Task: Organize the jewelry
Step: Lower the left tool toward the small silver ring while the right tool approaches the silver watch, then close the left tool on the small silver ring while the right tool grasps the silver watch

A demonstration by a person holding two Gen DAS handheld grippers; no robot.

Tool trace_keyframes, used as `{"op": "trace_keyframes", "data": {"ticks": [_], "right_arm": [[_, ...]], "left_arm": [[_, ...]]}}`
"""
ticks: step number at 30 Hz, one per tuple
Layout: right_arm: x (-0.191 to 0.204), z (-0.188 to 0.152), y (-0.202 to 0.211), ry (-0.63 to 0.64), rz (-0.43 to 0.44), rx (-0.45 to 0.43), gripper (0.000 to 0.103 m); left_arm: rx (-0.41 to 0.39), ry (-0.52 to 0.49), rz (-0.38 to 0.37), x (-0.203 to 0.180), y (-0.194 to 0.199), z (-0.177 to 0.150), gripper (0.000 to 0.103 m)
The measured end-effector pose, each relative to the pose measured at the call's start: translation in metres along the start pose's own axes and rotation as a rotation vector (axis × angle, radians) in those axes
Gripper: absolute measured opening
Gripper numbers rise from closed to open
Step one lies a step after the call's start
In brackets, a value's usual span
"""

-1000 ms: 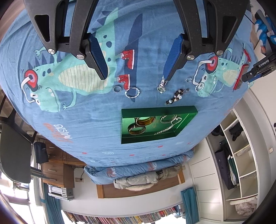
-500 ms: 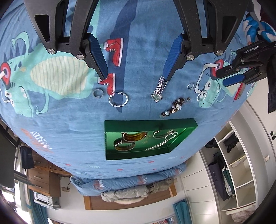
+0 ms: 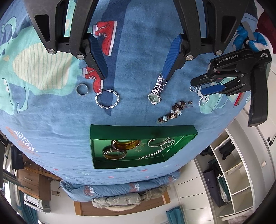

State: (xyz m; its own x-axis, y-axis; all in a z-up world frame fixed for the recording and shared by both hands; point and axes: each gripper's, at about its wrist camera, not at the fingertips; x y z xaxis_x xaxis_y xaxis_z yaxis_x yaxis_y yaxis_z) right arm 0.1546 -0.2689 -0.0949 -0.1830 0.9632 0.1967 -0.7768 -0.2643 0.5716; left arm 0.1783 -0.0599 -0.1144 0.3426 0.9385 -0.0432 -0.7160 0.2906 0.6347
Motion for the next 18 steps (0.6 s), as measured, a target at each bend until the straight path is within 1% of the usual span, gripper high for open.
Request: {"op": "trace_keyframes", "data": {"ticks": [2,4,5,7,8,11,14,17,18], "right_arm": [[0.001,0.0,-0.003,0.003,0.005,0.003,0.066],[0.002,0.0,-0.004,0.005,0.01,0.006,0.066],[0.003,0.0,-0.006,0.006,0.012,0.009,0.066],[0.005,0.001,-0.01,0.011,0.017,0.014,0.066],[0.007,0.001,-0.012,0.016,0.02,0.016,0.066],[0.014,0.004,-0.019,0.033,0.03,0.023,0.066],[0.018,0.005,-0.026,0.048,0.037,0.032,0.065],[0.024,0.007,-0.036,0.062,0.046,0.051,0.061],[0.025,0.006,-0.039,0.066,0.049,0.058,0.057]], "left_arm": [[-0.003,-0.008,-0.001,-0.001,-0.002,-0.001,0.043],[-0.005,-0.018,-0.002,-0.003,-0.004,-0.001,0.033],[-0.006,-0.021,0.0,-0.004,-0.005,-0.001,0.031],[-0.01,-0.028,0.004,-0.004,-0.007,0.0,0.021],[-0.012,-0.027,0.003,-0.004,-0.008,0.0,0.019],[-0.02,-0.026,-0.004,-0.004,-0.007,-0.001,0.019],[-0.029,-0.008,-0.029,-0.001,-0.001,0.0,0.019],[-0.051,0.007,-0.047,0.001,0.008,0.002,0.019],[-0.057,0.013,-0.054,0.002,0.012,0.003,0.019]]}}
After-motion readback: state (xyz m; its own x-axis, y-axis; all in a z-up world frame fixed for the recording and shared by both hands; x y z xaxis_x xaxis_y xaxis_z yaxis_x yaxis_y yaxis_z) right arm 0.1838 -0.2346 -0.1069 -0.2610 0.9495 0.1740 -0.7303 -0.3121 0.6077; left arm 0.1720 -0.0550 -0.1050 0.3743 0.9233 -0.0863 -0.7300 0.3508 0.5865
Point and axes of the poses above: each gripper's, at about its wrist camera, not at the fingertips, and y roughly against the way its jaws point, x to its left, z to its top, and after that the axes turned 12 degrees about -x, right-handed
